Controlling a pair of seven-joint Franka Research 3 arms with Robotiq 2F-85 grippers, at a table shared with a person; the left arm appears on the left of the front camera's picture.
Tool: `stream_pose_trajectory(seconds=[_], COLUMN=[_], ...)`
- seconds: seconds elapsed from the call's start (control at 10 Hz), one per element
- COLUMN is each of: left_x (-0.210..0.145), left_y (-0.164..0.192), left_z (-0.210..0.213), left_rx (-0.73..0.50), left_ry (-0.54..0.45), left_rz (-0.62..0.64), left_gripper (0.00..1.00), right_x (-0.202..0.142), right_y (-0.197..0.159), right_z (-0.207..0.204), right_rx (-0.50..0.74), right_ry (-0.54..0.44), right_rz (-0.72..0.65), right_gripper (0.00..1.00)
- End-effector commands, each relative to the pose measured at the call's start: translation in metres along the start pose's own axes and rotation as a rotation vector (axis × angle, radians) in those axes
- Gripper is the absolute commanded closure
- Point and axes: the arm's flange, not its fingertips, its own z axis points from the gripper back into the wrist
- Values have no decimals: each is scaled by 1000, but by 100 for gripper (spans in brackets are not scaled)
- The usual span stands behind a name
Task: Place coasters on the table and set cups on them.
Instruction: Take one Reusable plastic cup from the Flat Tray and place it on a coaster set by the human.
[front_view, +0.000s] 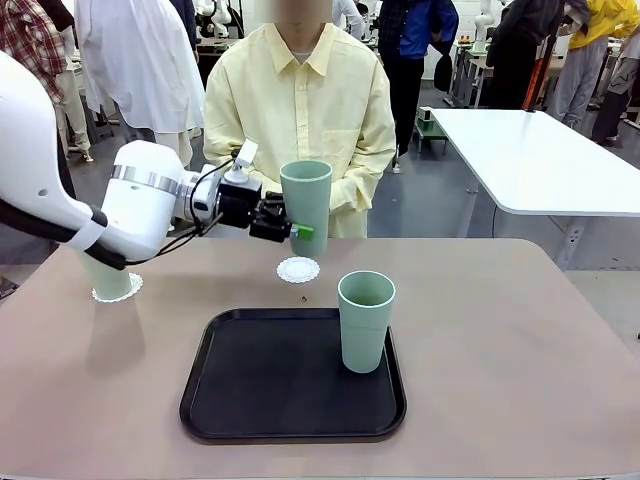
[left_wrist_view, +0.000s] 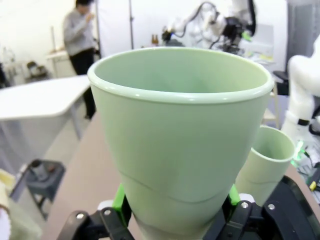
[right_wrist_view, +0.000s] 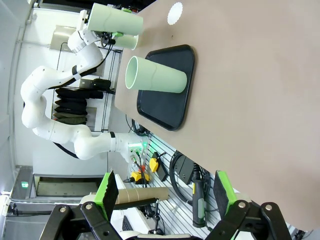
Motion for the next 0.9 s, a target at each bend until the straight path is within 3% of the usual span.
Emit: stream_pose_trajectory(seconds=[0.0,0.3,0.8], left_x=[-6,-14,-40], left_y=[36,80,101], left_z=[-3,9,20], left_rx=[19,35,23], left_ry=[-6,14,123], left_rz=[28,49,39], left_gripper=[100,100,100], right_x=[2,2,2], right_y=[-1,-1,-1], right_z=[0,0,0], right_rx=[21,21,21], right_ry=[-13,-13,-13], right_rz=[12,12,12], right_gripper=[0,0,0])
